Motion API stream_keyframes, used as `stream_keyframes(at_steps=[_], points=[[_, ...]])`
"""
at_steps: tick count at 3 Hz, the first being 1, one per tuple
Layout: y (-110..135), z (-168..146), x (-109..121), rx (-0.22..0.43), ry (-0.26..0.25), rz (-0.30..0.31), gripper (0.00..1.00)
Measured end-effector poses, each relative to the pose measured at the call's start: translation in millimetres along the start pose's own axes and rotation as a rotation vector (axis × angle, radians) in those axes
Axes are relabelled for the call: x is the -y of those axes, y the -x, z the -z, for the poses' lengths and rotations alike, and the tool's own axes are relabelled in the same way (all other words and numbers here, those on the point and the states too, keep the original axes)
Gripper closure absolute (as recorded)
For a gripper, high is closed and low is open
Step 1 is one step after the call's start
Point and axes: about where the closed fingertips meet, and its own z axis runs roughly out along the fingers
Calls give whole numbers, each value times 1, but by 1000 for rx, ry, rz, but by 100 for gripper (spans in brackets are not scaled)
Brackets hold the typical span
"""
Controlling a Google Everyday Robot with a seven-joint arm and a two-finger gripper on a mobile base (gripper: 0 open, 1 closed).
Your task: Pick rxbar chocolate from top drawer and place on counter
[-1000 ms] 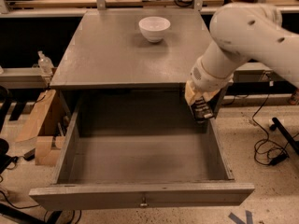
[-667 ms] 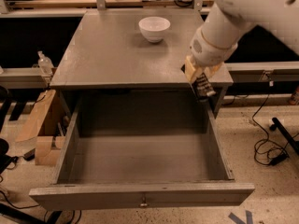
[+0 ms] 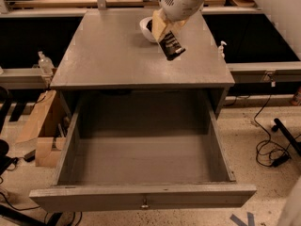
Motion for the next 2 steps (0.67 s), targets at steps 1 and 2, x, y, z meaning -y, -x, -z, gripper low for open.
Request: stream_keyframes(at_steps=[1,2], points=[[0,0,0,0,0,0,100],[24,-19,3,67,21,20,100]])
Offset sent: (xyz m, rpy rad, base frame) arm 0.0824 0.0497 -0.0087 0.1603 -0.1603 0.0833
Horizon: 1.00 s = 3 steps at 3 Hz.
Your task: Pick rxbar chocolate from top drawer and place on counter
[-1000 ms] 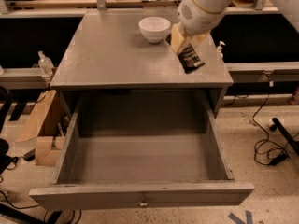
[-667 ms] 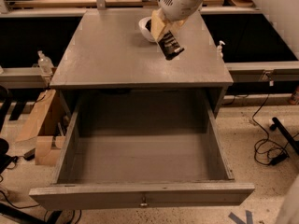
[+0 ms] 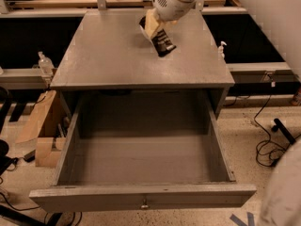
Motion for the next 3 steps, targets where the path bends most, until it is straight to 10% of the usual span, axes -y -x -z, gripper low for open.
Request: stream_keyframes(at_steps=[2,3], points=[[107,-99,-8,251,150,63,100],[119,-149,-44,215,241,105,100]])
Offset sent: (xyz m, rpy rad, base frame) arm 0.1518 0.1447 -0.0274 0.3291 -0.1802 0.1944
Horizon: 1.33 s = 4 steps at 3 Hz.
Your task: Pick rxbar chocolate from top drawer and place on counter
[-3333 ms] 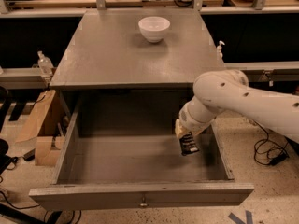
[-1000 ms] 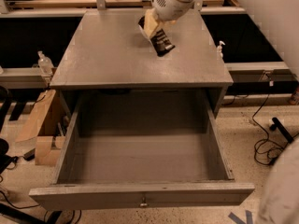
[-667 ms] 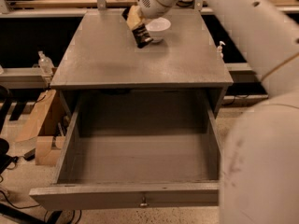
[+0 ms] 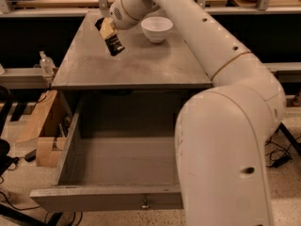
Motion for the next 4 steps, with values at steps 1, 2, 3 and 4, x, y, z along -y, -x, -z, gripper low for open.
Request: stream_keyframes(at_steps=[1,2,3,4], points=[[-1,-8,-3,-8,11,1,83],[-2,-12,-4,-12,15,2,61],[-3,-16,-5,-16,19,2,38],[-4,-20,-7,-20,24,2,13]])
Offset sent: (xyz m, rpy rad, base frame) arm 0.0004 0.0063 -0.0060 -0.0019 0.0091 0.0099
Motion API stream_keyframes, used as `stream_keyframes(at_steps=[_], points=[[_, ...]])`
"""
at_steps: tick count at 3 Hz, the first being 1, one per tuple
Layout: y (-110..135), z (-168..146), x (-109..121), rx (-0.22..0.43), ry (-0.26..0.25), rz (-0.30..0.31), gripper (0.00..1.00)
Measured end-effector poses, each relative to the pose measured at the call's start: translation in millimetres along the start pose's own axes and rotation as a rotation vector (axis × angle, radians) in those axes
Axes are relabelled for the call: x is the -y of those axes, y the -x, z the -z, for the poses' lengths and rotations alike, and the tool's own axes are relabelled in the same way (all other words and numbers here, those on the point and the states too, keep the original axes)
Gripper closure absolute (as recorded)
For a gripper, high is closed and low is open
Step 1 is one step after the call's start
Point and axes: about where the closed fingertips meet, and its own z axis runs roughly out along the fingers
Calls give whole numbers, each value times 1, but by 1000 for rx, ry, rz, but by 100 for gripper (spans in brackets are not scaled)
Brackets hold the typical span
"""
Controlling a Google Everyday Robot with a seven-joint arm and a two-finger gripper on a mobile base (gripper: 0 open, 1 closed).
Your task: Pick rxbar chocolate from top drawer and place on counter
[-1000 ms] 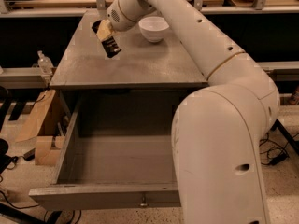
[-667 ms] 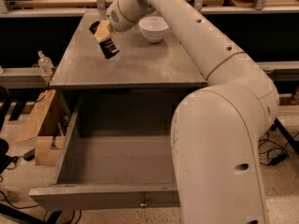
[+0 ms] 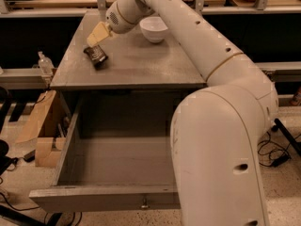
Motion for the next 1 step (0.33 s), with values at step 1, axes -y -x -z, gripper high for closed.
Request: stream_keyframes(at_steps=[1], points=[[-1,-3,-1,-3,3,0,0]])
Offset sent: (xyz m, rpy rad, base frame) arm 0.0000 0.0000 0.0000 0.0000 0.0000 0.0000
